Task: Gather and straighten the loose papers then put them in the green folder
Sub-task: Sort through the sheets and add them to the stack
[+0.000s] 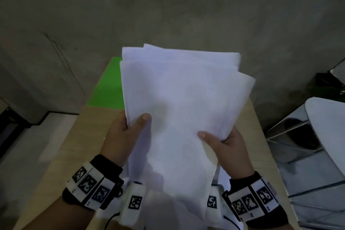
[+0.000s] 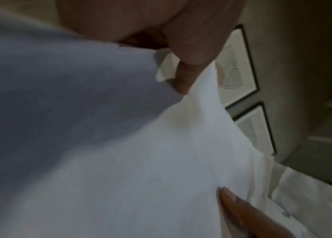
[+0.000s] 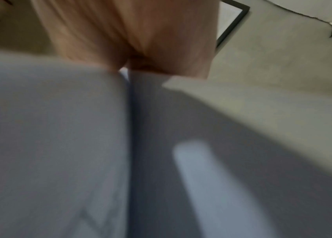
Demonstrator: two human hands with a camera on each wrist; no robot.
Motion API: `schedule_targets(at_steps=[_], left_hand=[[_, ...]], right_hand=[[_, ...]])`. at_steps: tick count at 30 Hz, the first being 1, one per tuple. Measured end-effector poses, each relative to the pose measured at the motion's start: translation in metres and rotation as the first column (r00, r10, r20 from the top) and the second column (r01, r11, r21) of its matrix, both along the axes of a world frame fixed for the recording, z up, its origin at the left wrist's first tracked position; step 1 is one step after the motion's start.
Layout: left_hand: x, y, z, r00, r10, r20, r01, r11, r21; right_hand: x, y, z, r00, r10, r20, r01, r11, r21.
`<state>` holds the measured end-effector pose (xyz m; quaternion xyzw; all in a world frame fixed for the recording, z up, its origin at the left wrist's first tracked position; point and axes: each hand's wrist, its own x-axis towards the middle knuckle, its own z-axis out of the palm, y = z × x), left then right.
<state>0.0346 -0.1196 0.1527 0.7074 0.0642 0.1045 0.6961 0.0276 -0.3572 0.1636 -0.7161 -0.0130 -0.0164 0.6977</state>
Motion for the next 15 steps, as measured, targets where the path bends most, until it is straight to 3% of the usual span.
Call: schedule_targets(at_steps=[3, 9, 11, 15], left_hand=[[-0.011, -0.005, 0.014, 0.993, -0.052, 0.109, 0.049, 0.998, 0.031], [-0.012, -0.003, 0.020, 0.973, -0.130, 0.188, 0.120, 0.991, 0.063], [-0.009, -0.003, 0.019, 0.973, -0.122, 0.196, 0.111, 0.992, 0.062], [-0.007, -0.009, 0.018, 0.973, -0.062, 0.222, 0.062, 0.998, 0.007]], right_hand=[[-0.001, -0.003, 0.002, 0.992, -0.113, 0.058, 0.111, 0.993, 0.035], [-0.009, 0.000, -0.001, 0.997, -0.048, 0.066, 0.036, 0.985, 0.171], [-0.009, 0.003, -0.002, 0.996, -0.004, 0.085, -0.010, 0.987, 0.159], [-0.004, 0.009, -0.003, 0.984, -0.102, 0.144, 0.084, 0.989, 0.123]])
